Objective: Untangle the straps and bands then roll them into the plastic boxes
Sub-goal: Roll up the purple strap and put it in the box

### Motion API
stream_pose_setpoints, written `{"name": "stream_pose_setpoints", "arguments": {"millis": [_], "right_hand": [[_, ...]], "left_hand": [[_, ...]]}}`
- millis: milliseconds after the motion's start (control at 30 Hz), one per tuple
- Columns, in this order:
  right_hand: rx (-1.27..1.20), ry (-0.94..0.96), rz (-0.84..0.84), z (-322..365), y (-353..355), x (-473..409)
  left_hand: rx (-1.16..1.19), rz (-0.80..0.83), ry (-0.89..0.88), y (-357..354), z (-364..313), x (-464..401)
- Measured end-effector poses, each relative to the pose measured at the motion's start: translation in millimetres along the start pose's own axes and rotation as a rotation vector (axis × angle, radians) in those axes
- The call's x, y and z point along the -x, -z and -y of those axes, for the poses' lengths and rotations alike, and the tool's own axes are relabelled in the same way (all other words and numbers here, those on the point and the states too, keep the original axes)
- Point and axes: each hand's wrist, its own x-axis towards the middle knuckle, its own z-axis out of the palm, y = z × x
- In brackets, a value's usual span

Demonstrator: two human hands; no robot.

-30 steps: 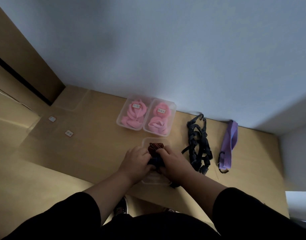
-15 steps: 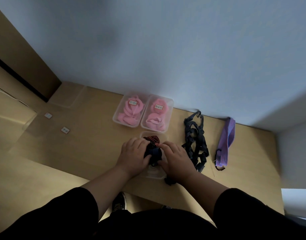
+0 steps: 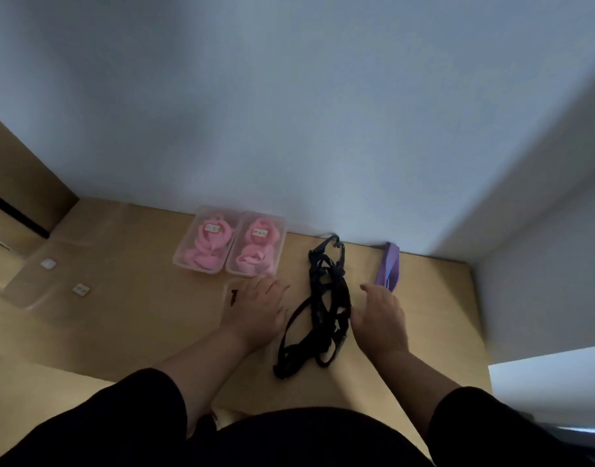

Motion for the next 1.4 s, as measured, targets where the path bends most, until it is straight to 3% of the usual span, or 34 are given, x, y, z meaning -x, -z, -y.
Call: {"name": "stream_pose_setpoints", "arguments": {"millis": [100, 233, 600, 800, 967, 1067, 1233, 1400], "right_hand": [[-0.065, -0.238, 0.06, -24.8, 11.2, -7.1], [-0.081, -0.405, 0.231, -50.7, 12.0, -13.3], [-0.143, -0.54, 0.307, -50.8, -6.4, -34.1], [-0.212, -0.429, 0.328, -50.7, -1.0, -31.2], [-0.229, -0.513, 0.294, -54.3, 8.3, -32.7], [-0.397, -0.593, 0.231, -52.1, 19.6, -28.2], [-0.85, -0.48, 0.253, -30.6, 50.5, -15.5], [-1.062, -0.325, 0.206, 6.1, 86.6, -12.9]], "left_hand": [[0.006, 0.015, -0.077, -4.6, -20.5, -12.7], [0.109, 0.061, -0.103, -8.1, -43.4, -28.7], [0.175, 0.135, -0.146, -8.5, -65.1, -38.3], [0.236, 0.187, -0.088, -4.6, -69.4, -46.9], [0.305, 0.159, -0.085, -1.6, -83.0, -52.9], [0.339, 0.187, -0.078, -0.9, -89.5, -52.4], [0.428, 0.176, -0.041, 5.4, -103.9, -48.2], [0.507, 0.06, -0.09, 32.7, -109.1, -61.1]]}}
